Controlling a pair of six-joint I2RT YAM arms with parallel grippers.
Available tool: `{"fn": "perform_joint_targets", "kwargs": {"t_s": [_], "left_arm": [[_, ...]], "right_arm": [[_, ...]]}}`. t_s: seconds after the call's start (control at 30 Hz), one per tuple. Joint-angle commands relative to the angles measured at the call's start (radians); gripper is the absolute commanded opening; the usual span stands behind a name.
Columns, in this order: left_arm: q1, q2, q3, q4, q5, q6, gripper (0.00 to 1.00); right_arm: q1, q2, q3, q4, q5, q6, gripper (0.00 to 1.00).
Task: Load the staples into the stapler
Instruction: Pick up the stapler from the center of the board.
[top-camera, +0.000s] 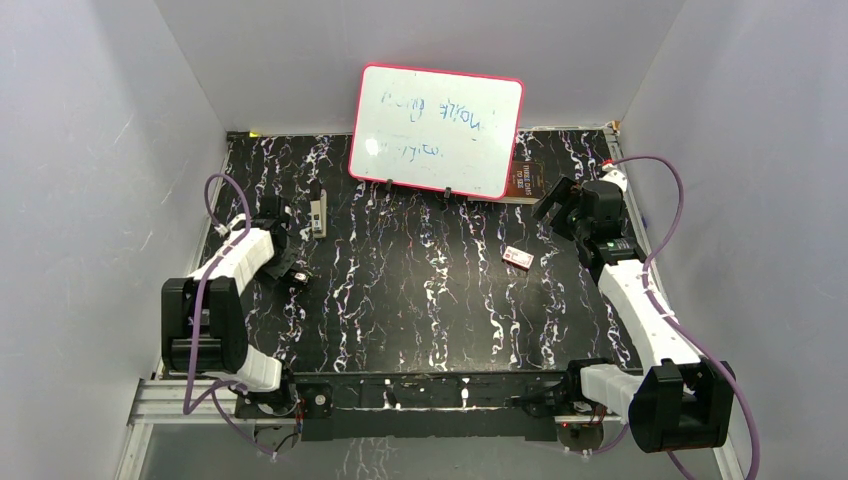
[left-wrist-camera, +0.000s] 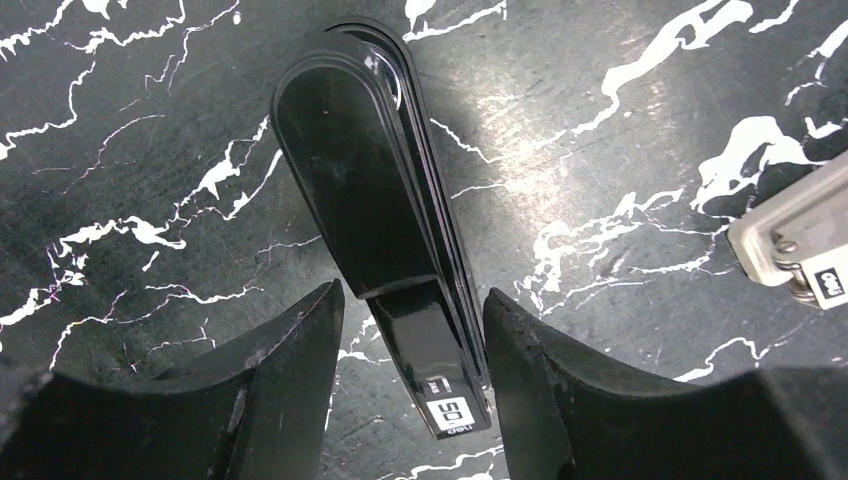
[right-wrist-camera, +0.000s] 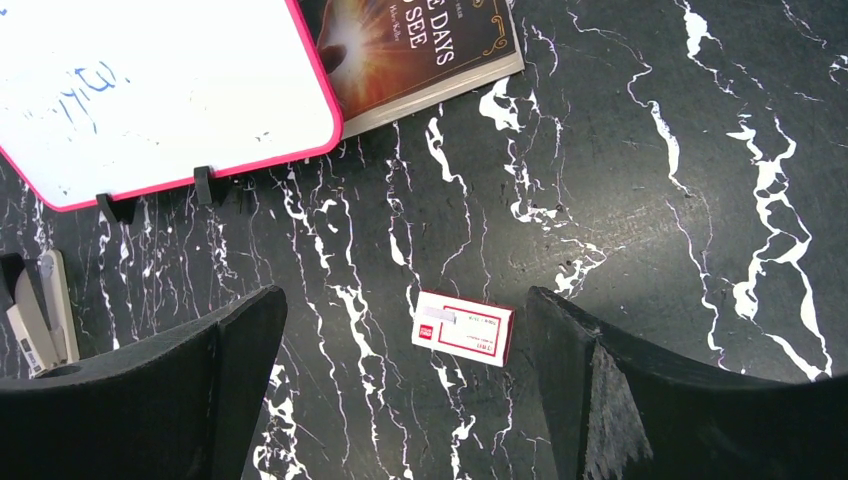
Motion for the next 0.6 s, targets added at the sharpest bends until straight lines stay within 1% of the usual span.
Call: {"fn": "perform_joint_targets", "kwargs": {"t_s": [0.0, 0.1, 0.2, 0.37, 0.43, 0.57], "left_arm": [[0.024, 0.007, -0.018, 0.01, -0.028, 0.01, 0.51], [0.036, 0.013, -0.023, 0.025, -0.024, 0.017, 0.49], [0.046, 0.011, -0.024, 0.039, -0.015, 0.027, 0.41], [0.048, -0.004, -0.017, 0.065, -0.001, 0.059, 0.19], [0.05, -0.015, -0.018, 0.072, 0.009, 0.073, 0.0], [0.055, -0.066, -0.026, 0.073, 0.036, 0.107, 0.0]], "right_arm": [[-0.008, -0.025, 0.009, 0.054, -0.011, -0.017, 0.98], [-0.007, -0.032, 0.006, 0.058, -0.012, -0.02, 0.98], [-0.007, -0.036, 0.007, 0.058, -0.01, -0.027, 0.98], [-0.007, -0.041, 0.009, 0.056, -0.008, -0.031, 0.98], [-0.007, -0.04, 0.01, 0.054, -0.007, -0.031, 0.98], [-0.007, -0.042, 0.014, 0.048, -0.008, -0.03, 0.98]]}}
